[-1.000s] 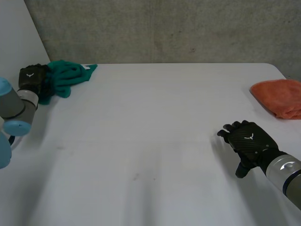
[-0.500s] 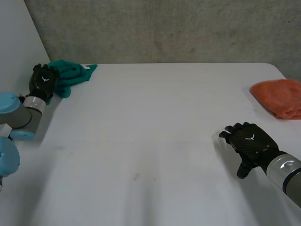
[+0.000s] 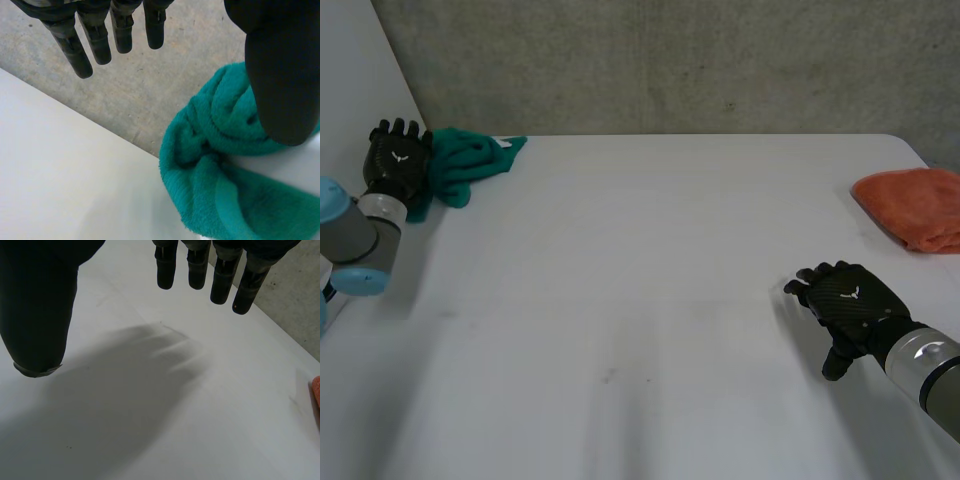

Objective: Fold the laundry.

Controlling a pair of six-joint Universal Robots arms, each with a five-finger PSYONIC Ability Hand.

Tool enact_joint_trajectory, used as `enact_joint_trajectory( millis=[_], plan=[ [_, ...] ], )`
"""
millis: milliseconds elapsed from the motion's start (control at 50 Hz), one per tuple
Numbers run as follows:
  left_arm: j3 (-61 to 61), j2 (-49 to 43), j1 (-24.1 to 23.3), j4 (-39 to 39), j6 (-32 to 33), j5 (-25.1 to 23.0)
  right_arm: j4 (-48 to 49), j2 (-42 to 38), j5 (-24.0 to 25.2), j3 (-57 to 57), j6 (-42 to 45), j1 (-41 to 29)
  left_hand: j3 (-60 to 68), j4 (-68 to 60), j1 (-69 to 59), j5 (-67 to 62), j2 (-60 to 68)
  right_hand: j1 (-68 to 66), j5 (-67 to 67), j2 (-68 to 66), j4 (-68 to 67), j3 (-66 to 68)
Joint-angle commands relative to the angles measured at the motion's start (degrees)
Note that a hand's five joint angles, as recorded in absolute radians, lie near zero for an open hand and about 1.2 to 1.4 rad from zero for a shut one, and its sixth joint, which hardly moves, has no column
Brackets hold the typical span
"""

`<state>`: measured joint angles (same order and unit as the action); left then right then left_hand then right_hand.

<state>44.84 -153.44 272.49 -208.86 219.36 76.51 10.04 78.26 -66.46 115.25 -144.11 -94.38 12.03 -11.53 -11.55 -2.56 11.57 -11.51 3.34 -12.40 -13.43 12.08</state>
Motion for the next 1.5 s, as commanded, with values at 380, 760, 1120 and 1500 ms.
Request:
enact_joint_trajectory(
  millis=[380, 760, 1120, 1500],
  plan=[
    [46.2, 40.3, -10.5, 2.6, -24.2, 0.8, 0.0, 6.9, 2.6, 1.6, -6.4, 2.2, -2.0, 1.5, 1.5, 2.6, -1.6, 1.5, -3.3, 2.4, 3.4, -2.1],
    [48.1, 49.9, -10.4, 25.9, -24.7, 0.7, -0.5, 15.8, 7.8, -4.4, -22.4, 4.4, -2.0, 1.5, 1.5, 2.6, -1.6, 1.5, -3.3, 2.4, 3.4, -2.1],
    [28.4, 26.2, -4.3, 17.2, -5.0, -1.1, -0.1, 8.1, 7.4, -3.6, -20.9, 3.7, 0.0, -0.5, -0.5, 0.5, 0.5, 1.5, -3.3, 2.4, 3.4, -2.1],
    [-20.8, -9.0, 1.9, 22.1, 7.6, -10.9, -0.5, 2.7, 6.7, -4.2, -13.6, 3.9, -1.5, 1.0, 1.0, 2.0, -1.0, 1.5, -3.3, 2.4, 3.4, -2.1]
  ],
)
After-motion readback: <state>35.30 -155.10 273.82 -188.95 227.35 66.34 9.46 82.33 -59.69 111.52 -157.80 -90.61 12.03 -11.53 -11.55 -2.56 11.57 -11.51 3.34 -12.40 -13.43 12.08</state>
